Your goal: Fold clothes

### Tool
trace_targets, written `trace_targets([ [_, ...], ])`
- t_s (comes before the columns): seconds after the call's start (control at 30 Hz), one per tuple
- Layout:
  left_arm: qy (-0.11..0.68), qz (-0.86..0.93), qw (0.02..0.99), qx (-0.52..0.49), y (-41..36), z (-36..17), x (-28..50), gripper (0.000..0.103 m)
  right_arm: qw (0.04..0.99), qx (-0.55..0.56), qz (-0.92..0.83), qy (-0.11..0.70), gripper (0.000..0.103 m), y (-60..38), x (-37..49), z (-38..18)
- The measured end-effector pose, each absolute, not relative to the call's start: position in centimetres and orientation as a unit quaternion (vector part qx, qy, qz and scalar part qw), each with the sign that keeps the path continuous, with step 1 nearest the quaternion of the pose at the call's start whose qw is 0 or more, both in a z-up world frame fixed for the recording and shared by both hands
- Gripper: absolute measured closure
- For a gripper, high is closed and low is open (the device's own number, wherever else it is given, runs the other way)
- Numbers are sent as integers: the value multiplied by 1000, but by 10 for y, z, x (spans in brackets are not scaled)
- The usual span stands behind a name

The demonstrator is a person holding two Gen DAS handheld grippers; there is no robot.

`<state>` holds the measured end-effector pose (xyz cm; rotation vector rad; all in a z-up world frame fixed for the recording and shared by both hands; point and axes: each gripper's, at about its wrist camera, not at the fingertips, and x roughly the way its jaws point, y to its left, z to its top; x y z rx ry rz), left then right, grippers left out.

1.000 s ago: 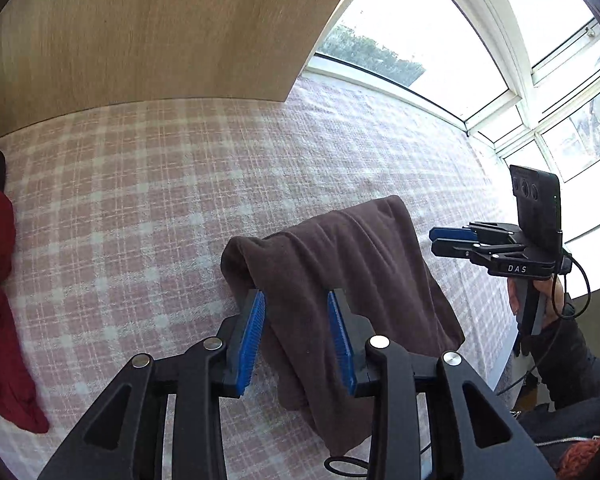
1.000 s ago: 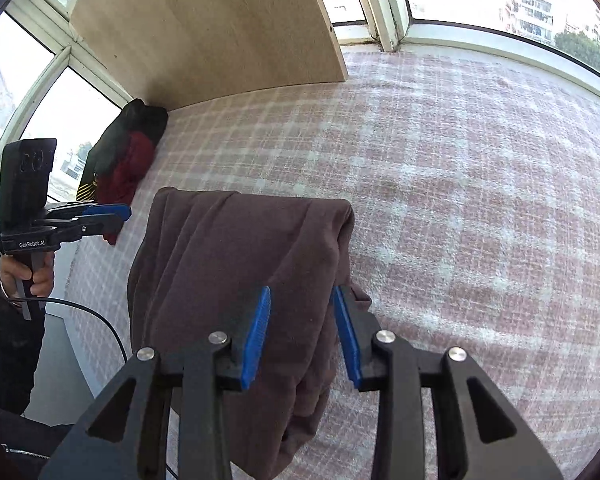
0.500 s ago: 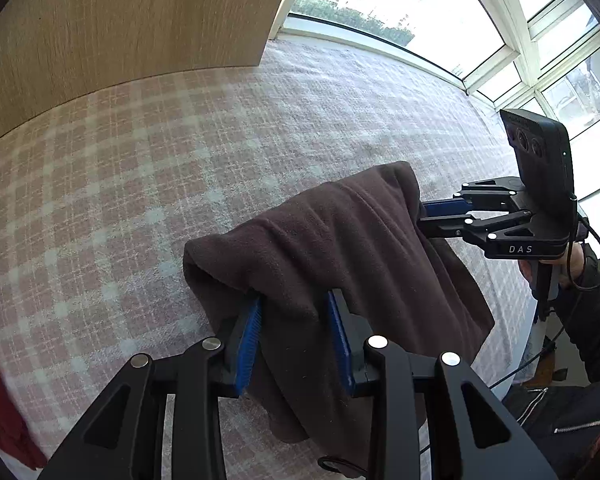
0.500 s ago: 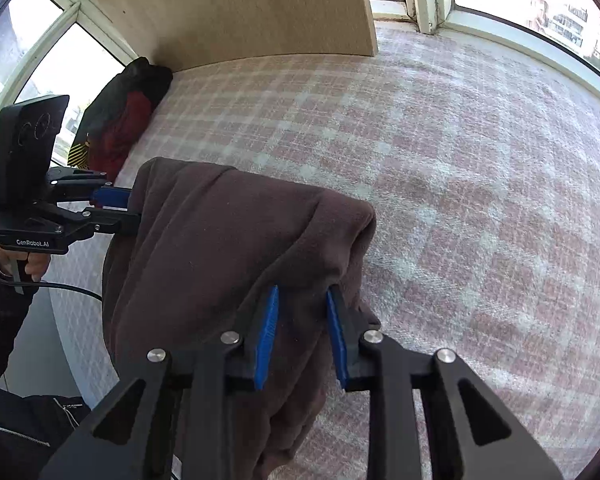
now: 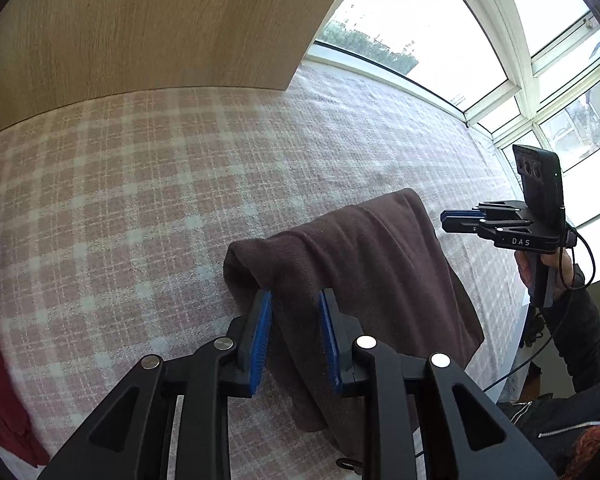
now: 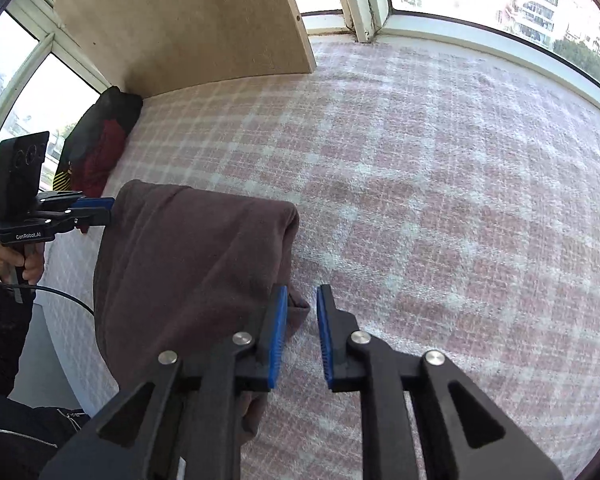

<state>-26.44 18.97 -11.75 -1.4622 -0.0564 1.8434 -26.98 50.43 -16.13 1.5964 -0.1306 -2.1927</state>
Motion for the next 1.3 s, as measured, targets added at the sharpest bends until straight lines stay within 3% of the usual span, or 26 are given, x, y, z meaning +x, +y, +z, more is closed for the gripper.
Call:
trace_targets([
  [0.03, -34, 724, 385, -572, 187, -115, -269, 72, 218, 567, -793, -48, 47, 501, -275, -156],
  [0.07, -38, 727, 378, -572, 187, -114, -275, 66, 222, 563, -795, -45, 43, 496, -282, -154],
  [0.17, -53, 715, 368, -592, 193, -125, -292, 63, 221, 562, -796, -24, 43, 480, -304, -156],
  [0.27, -41, 701, 366, -611, 206, -143, -300, 68, 220, 587, -779, 7, 43, 462, -318, -174],
  [0.3, -30, 701, 365, -612, 210, -146, -300, 74, 222, 594, -773, 17, 44, 459, -319, -179],
  [0.37, -14, 709, 367, -602, 213, -143, -296, 79, 245, 604, -759, 6, 78, 455, -319, -185],
  [0.5, -9, 718, 361, -595, 207, -140, -293, 83, 258, 593, -762, 25, 85, 456, -313, -179],
  [0.6, -20, 723, 333, -605, 189, -146, -300, 82, 243, 606, -758, 6, 85, 471, -315, -186],
  [0.67, -16, 745, 301, -595, 172, -140, -303, 85, 229, 594, -770, 39, 84, 465, -309, -183],
  [0.7, -26, 750, 294, -592, 164, -135, -305, 85, 219, 581, -782, 56, 77, 462, -305, -177],
  [0.77, -18, 760, 296, -578, 159, -122, -301, 85, 205, 563, -798, 66, 71, 460, -300, -165],
  [0.9, -10, 755, 350, -555, 184, -105, -290, 85, 180, 523, -832, 47, 70, 462, -295, -140],
  [1.0, 7, 737, 393, -551, 217, -109, -282, 85, 263, 538, -801, -17, 70, 450, -297, -147],
  [1.07, 58, 726, 378, -571, 234, -131, -280, 81, 270, 567, -778, -8, 71, 440, -298, -175],
  [1.13, 91, 723, 357, -584, 235, -150, -278, 92, 233, 593, -770, 34, 90, 449, -290, -191],
  [1.2, 89, 728, 342, -587, 226, -148, -279, 92, 219, 583, -781, 36, 91, 457, -284, -185],
  [1.23, 89, 740, 335, -576, 221, -140, -282, 93, 210, 569, -794, 49, 86, 457, -282, -176],
  [1.3, 72, 752, 337, -562, 217, -126, -294, 81, 203, 549, -808, 62, 77, 457, -281, -163],
])
